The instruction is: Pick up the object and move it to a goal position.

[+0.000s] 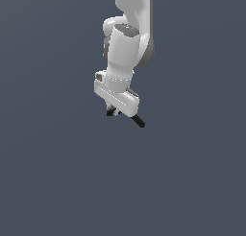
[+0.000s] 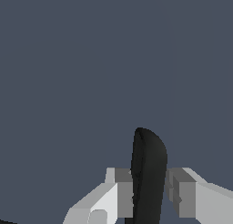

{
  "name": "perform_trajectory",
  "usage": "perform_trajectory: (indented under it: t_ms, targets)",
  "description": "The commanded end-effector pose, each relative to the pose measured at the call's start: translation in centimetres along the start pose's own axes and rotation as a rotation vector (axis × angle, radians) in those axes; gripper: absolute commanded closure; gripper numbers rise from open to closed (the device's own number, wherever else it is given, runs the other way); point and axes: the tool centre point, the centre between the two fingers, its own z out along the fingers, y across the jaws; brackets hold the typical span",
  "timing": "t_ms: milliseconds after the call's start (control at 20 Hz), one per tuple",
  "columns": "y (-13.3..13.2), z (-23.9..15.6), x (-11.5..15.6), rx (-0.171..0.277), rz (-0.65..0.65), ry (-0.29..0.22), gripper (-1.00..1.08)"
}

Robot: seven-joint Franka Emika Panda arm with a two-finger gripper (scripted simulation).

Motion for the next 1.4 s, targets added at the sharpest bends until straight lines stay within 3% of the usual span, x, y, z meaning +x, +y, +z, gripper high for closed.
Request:
perform_trajectory:
  t_ms: [0,550,950,1350]
  targets:
    - [-0.7,-2.2,-0.1,0.0,0.001,0.002,1.08]
    - [-2.6,-6.9,-0.5,0.0,-0.001,0.003,1.08]
    - [-2.6,-7.4,-0.6,-0.001,-0.002,0.002,1.08]
    - [-2.6,-11.1,-1.1,-0.002,-0.002,0.002,1.08]
